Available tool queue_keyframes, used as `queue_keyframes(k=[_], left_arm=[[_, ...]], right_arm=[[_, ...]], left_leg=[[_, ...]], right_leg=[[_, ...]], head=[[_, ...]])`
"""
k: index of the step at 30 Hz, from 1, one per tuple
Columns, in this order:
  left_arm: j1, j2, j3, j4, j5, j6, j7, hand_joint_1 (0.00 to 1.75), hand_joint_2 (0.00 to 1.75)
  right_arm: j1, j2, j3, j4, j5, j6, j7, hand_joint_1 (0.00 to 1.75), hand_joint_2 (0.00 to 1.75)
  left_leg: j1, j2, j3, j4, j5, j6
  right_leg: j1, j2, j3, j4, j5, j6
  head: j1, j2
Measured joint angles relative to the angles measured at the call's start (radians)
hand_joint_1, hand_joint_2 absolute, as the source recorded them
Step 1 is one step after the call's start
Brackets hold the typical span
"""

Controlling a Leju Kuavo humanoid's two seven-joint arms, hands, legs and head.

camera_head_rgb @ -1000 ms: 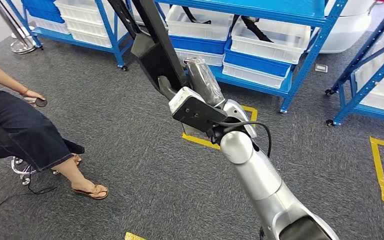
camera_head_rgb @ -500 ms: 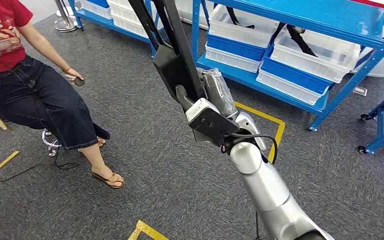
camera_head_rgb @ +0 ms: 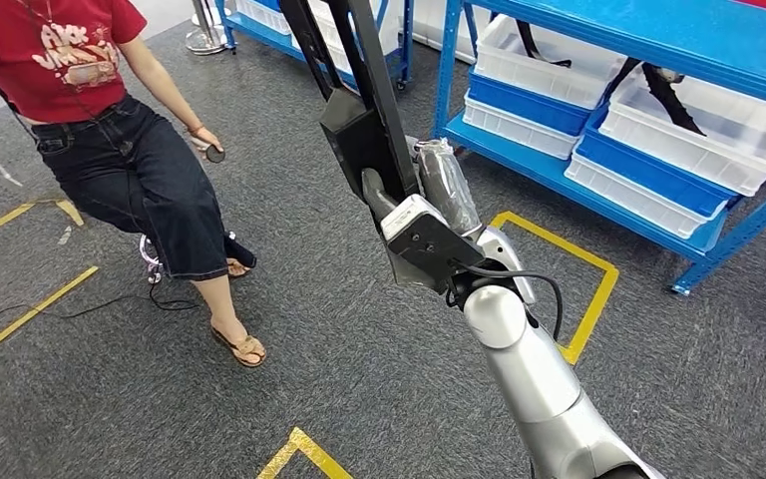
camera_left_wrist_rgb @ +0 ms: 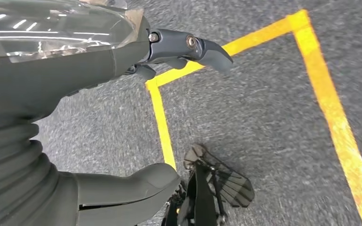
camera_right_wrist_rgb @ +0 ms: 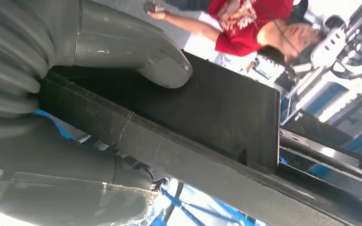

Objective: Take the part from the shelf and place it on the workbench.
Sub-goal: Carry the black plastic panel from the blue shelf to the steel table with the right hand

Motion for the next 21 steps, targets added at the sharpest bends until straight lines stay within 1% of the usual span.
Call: queue_keyframes(k=[1, 2, 3, 4, 5, 6, 7, 8, 9, 10, 11, 12, 13, 14, 15, 16, 17, 18, 19, 20, 21], left_arm=[[0.001, 0.000, 0.000, 0.000, -0.002, -0.002, 0.000, 0.00, 1.75], [0.001, 0.000, 0.000, 0.000, -0.004, -0.004, -0.001, 0.00, 1.75], [0.001, 0.001, 0.000, 0.000, -0.006, -0.007, -0.002, 0.00, 1.75], [0.000, 0.000, 0.000, 0.000, -0.008, -0.010, -0.003, 0.00, 1.75], [-0.001, 0.000, 0.000, 0.000, -0.012, -0.012, -0.005, 0.00, 1.75], [-0.003, 0.000, 0.000, 0.000, -0.017, -0.014, -0.006, 0.00, 1.75], [-0.004, -0.001, 0.000, 0.000, -0.022, -0.017, -0.006, 0.00, 1.75], [-0.005, 0.000, 0.000, 0.000, -0.027, -0.019, -0.007, 0.00, 1.75], [-0.005, 0.000, 0.000, 0.000, -0.031, -0.020, -0.007, 0.00, 1.75], [-0.004, 0.000, 0.000, 0.000, -0.033, -0.020, -0.007, 0.00, 1.75], [-0.005, 0.000, 0.000, 0.000, -0.034, -0.021, -0.008, 0.00, 1.75], [-0.006, 0.000, 0.000, 0.000, -0.034, -0.021, -0.009, 0.00, 1.75], [-0.008, 0.000, 0.000, 0.000, -0.035, -0.022, -0.010, 0.00, 1.75], [-0.009, 0.000, 0.000, 0.000, -0.035, -0.023, -0.011, 0.00, 1.75], [-0.009, 0.000, 0.000, 0.000, -0.035, -0.024, -0.011, 0.00, 1.75], [-0.009, -0.001, 0.000, 0.000, -0.035, -0.024, -0.011, 0.00, 1.75], [-0.008, -0.001, 0.000, 0.000, -0.035, -0.023, -0.010, 0.00, 1.75], [-0.007, -0.001, 0.000, 0.000, -0.035, -0.022, -0.008, 0.00, 1.75], [-0.007, -0.001, 0.000, 0.000, -0.035, -0.021, -0.007, 0.00, 1.75], [-0.007, -0.001, 0.000, 0.000, -0.036, -0.021, -0.006, 0.00, 1.75], [-0.007, -0.001, 0.000, 0.000, -0.037, -0.020, -0.004, 0.00, 1.75]], right_arm=[[0.005, -0.002, 0.000, -0.002, 0.002, -0.002, 0.001, 1.54, 1.75], [0.009, -0.005, -0.001, -0.006, 0.003, -0.003, 0.002, 1.54, 1.75], [0.013, -0.007, -0.002, -0.010, 0.005, -0.004, 0.003, 1.54, 1.75], [0.015, -0.010, -0.004, -0.016, 0.008, -0.004, 0.003, 1.54, 1.75], [0.017, -0.013, -0.006, -0.022, 0.010, -0.005, 0.003, 1.54, 1.75], [0.019, -0.016, -0.009, -0.028, 0.013, -0.006, 0.004, 1.54, 1.75], [0.021, -0.018, -0.012, -0.033, 0.015, -0.007, 0.004, 1.54, 1.75], [0.024, -0.020, -0.013, -0.038, 0.018, -0.007, 0.005, 1.54, 1.75], [0.027, -0.021, -0.014, -0.043, 0.021, -0.007, 0.006, 1.54, 1.75], [0.029, -0.022, -0.014, -0.048, 0.024, -0.007, 0.007, 1.54, 1.75], [0.031, -0.024, -0.014, -0.053, 0.028, -0.007, 0.007, 1.54, 1.75], [0.033, -0.027, -0.015, -0.056, 0.032, -0.007, 0.008, 1.54, 1.75], [0.036, -0.030, -0.015, -0.058, 0.034, -0.008, 0.008, 1.54, 1.75], [0.041, -0.034, -0.016, -0.059, 0.036, -0.008, 0.008, 1.54, 1.75], [0.047, -0.038, -0.016, -0.060, 0.037, -0.008, 0.009, 1.54, 1.75], [0.052, -0.040, -0.017, -0.060, 0.037, -0.008, 0.010, 1.54, 1.75], [0.055, -0.043, -0.017, -0.060, 0.037, -0.008, 0.011, 1.54, 1.75], [0.056, -0.043, -0.018, -0.062, 0.037, -0.008, 0.012, 1.54, 1.75], [0.055, -0.044, -0.019, -0.063, 0.037, -0.008, 0.012, 1.54, 1.75], [0.055, -0.045, -0.019, -0.065, 0.037, -0.008, 0.012, 1.54, 1.75], [0.056, -0.045, -0.021, -0.067, 0.037, -0.008, 0.012, 1.54, 1.75]], left_leg=[[0.003, 0.003, -0.003, 0.007, 0.006, -0.002], [0.005, 0.008, 0.015, -0.026, 0.028, -0.004], [0.007, 0.022, 0.054, -0.094, 0.060, -0.004], [0.007, 0.044, 0.095, -0.167, 0.085, -0.003], [0.005, 0.061, 0.127, -0.224, 0.104, 0.001], [0.002, 0.072, 0.145, -0.258, 0.112, 0.006], [-0.002, 0.070, 0.148, -0.268, 0.111, 0.012], [-0.006, 0.057, 0.146, -0.269, 0.114, 0.020], [-0.006, 0.046, 0.146, -0.272, 0.117, 0.028], [-0.006, 0.035, 0.146, -0.276, 0.121, 0.036], [-0.005, 0.025, 0.147, -0.280, 0.126, 0.044], [-0.003, 0.015, 0.147, -0.283, 0.130, 0.051], [-0.004, 0.003, 0.146, -0.283, 0.132, 0.055], [-0.005, -0.010, 0.144, -0.283, 0.133, 0.057], [-0.005, -0.026, 0.143, -0.283, 0.134, 0.059], [-0.006, -0.041, 0.142, -0.282, 0.135, 0.059], [-0.007, -0.057, 0.142, -0.282, 0.136, 0.059], [-0.007, -0.071, 0.142, -0.281, 0.136, 0.058], [-0.006, -0.085, 0.142, -0.280, 0.138, 0.056], [-0.007, -0.098, 0.141, -0.278, 0.138, 0.053], [-0.008, -0.109, 0.138, -0.276, 0.139, 0.049]], right_leg=[[0.001, -0.013, 0.000, 0.000, 0.000, 0.000], [0.001, -0.024, 0.000, 0.000, -0.001, 0.000], [0.001, -0.035, 0.001, 0.000, -0.002, 0.002], [0.003, -0.045, 0.002, 0.001, -0.004, 0.005], [0.007, -0.054, 0.003, 0.001, -0.006, 0.009], [0.011, -0.062, 0.005, 0.001, -0.009, 0.015], [0.014, -0.071, 0.007, 0.001, -0.010, 0.020], [0.015, -0.081, 0.009, -0.001, -0.010, 0.026], [0.013, -0.085, 0.007, 0.000, -0.012, 0.033], [0.011, -0.073, 0.003, 0.008, -0.018, 0.038], [0.009, -0.049, -0.009, 0.035, -0.034, 0.038], [0.008, -0.018, -0.032, 0.082, -0.057, 0.036], [0.007, 0.011, -0.062, 0.149, -0.086, 0.031], [0.008, 0.027, -0.097, 0.222, -0.114, 0.026], [0.008, 0.034, -0.126, 0.277, -0.131, 0.026], [0.009, 0.037, -0.139, 0.300, -0.133, 0.029], [0.008, 0.039, -0.131, 0.279, -0.119, 0.035], [0.007, 0.045, -0.103, 0.218, -0.091, 0.043], [0.005, 0.064, -0.066, 0.140, -0.061, 0.048], [0.005, 0.082, -0.033, 0.072, -0.036, 0.049], [0.006, 0.095, -0.010, 0.027, -0.020, 0.046]], head=[[0.000, 0.000], [0.000, 0.000], [0.000, 0.000], [0.000, 0.000], [0.001, 0.000], [0.003, 0.000], [0.004, 0.000], [0.006, 0.000], [0.007, 0.000], [0.007, 0.000], [0.008, 0.000], [0.008, 0.000], [0.009, 0.000], [0.009, 0.000], [0.009, 0.000], [0.009, 0.000], [0.009, 0.000], [0.009, 0.000], [0.009, 0.000], [0.009, 0.000], [0.009, 0.000]])
